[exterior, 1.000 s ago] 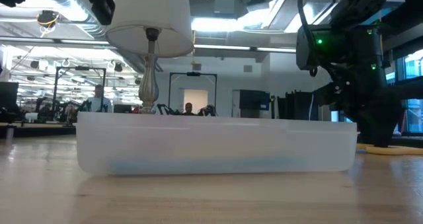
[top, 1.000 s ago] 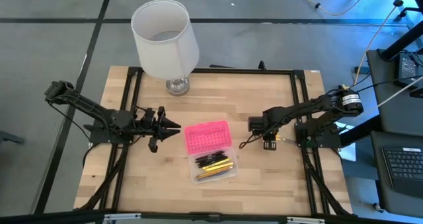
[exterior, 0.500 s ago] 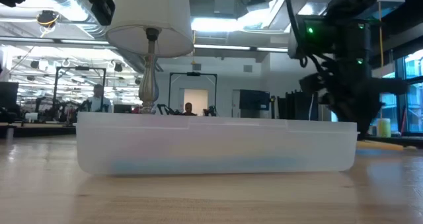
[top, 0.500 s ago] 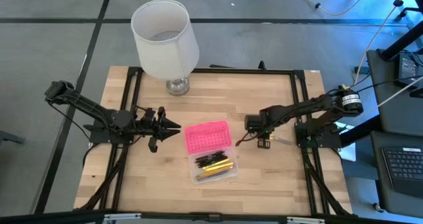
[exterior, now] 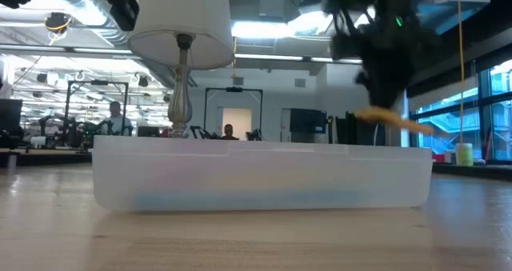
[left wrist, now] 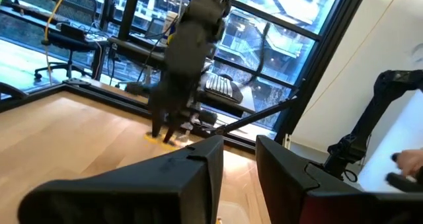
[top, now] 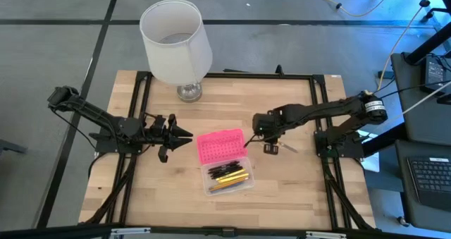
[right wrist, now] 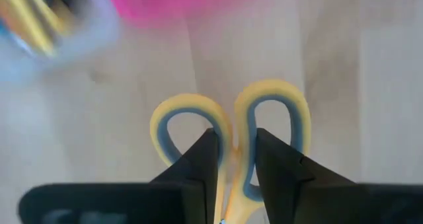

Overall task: Pick & place school supplies into a supply box
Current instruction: Put the yellow scissors into the transparent supply box, then close the transparent supply box

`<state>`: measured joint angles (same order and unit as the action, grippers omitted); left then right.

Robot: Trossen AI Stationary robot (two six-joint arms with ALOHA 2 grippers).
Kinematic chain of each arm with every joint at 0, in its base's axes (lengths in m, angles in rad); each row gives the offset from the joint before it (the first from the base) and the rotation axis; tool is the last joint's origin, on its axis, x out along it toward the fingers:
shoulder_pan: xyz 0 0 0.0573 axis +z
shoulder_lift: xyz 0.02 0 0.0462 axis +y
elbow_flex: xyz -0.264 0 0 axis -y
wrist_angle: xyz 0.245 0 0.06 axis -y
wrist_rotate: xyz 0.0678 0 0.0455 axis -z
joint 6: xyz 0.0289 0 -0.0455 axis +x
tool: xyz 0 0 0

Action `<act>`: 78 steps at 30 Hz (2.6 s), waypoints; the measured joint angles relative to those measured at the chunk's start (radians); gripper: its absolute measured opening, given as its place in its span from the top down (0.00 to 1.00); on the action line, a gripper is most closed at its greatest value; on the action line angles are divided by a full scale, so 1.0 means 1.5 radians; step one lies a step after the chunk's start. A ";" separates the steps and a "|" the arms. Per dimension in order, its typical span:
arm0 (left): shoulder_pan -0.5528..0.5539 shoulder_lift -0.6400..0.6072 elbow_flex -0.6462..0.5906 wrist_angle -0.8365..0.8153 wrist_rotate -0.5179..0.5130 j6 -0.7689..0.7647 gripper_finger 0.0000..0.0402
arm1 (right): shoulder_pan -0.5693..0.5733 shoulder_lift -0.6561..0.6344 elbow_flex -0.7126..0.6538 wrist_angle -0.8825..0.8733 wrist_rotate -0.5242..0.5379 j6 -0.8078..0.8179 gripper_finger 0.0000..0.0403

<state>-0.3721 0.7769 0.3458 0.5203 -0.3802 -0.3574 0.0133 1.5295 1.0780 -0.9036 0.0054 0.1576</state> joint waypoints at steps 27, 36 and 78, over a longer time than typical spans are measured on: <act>0.000 0.000 0.000 -0.008 0.014 -0.052 0.79 | 0.156 0.391 0.606 0.021 -0.022 -0.110 0.79; 0.000 0.000 0.000 -0.019 0.028 -0.052 0.80 | 0.175 0.473 0.627 -0.029 -0.040 -0.090 0.79; 0.000 0.000 0.000 -0.035 0.029 -0.080 0.79 | 0.210 0.388 0.627 -0.096 -0.013 0.002 0.69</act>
<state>-0.3721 0.7769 0.3458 0.4675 -0.3370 -0.4777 0.3277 2.1116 2.0190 -1.0478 -0.0145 0.1610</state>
